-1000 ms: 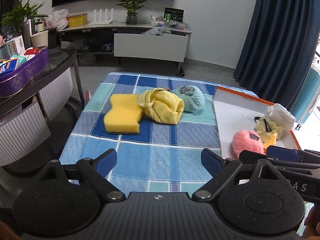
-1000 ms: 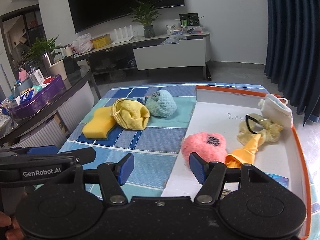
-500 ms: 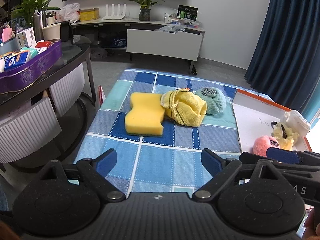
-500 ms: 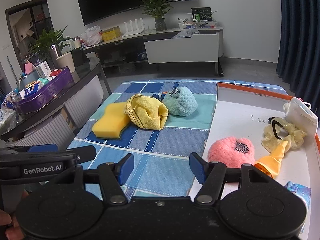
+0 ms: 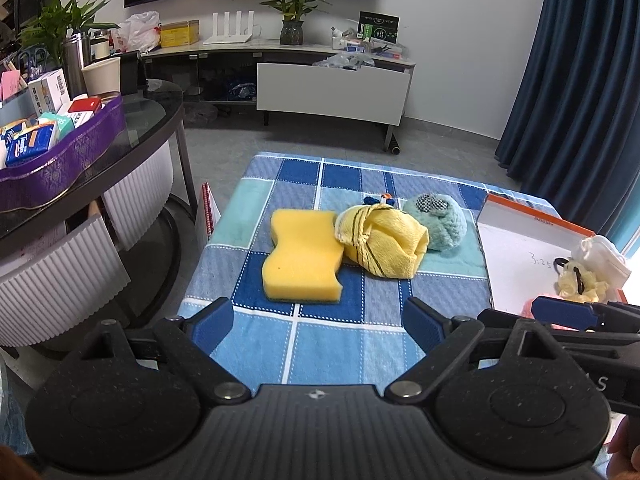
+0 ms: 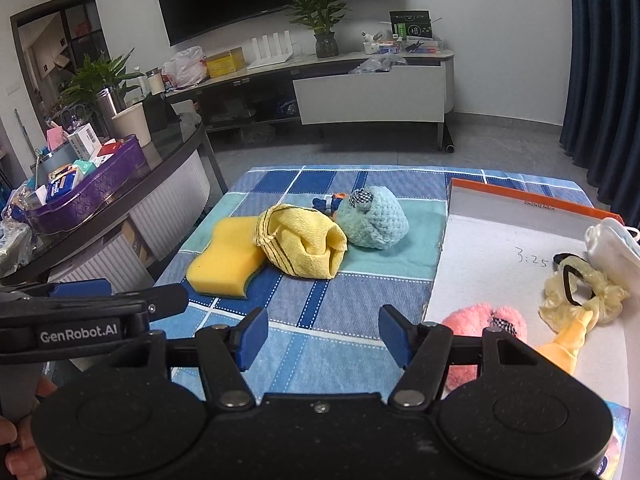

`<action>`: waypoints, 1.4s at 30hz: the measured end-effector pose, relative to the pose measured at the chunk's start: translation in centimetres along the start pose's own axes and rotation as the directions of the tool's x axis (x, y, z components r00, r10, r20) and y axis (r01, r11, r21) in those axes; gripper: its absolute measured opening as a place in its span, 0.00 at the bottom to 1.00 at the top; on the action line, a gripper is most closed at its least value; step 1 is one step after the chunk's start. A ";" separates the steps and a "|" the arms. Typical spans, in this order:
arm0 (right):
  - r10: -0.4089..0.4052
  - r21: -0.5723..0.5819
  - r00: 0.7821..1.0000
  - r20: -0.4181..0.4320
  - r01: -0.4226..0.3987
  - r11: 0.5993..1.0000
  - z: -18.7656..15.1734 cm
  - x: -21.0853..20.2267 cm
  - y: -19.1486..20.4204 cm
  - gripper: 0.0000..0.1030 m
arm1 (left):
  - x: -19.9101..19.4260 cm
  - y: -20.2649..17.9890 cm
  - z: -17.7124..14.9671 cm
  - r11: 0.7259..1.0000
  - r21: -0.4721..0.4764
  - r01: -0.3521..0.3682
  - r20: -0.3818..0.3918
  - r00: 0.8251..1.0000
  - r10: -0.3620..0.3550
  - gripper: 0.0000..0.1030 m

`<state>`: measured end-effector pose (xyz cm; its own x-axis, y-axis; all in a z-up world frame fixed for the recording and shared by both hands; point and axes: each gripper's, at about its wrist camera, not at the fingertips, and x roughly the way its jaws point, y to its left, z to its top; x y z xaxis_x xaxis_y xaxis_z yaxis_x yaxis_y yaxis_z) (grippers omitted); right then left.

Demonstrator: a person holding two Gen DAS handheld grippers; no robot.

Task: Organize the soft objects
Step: 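Move left tool toward yellow sponge while right tool approaches yellow towel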

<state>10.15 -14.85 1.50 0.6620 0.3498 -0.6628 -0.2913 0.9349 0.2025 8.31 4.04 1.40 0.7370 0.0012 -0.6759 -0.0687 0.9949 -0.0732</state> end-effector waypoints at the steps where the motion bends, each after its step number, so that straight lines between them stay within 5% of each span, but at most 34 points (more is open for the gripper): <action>1: 0.000 -0.001 1.000 -0.001 0.000 1.000 0.1 0.1 0.1 0.72 | 0.1 0.1 0.1 1.000 0.000 -0.001 -0.001 1.000 0.001 0.91; 25: 0.016 -0.004 0.999 -0.034 -0.016 1.000 1.8 3.6 0.4 0.72 | 2.7 1.3 1.7 0.999 0.021 -0.027 -0.028 0.999 0.028 0.92; 42: 0.069 -0.002 0.994 -0.086 -0.069 0.998 4.8 11.3 0.7 0.76 | 5.2 4.6 1.8 0.997 -0.031 -0.074 -0.061 0.996 0.072 0.95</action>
<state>20.72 -9.93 -2.41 0.5786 0.4072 -0.7067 -0.3381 0.9083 0.2465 13.10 8.84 -1.12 0.6875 0.0665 -0.7231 -0.1440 0.9885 -0.0460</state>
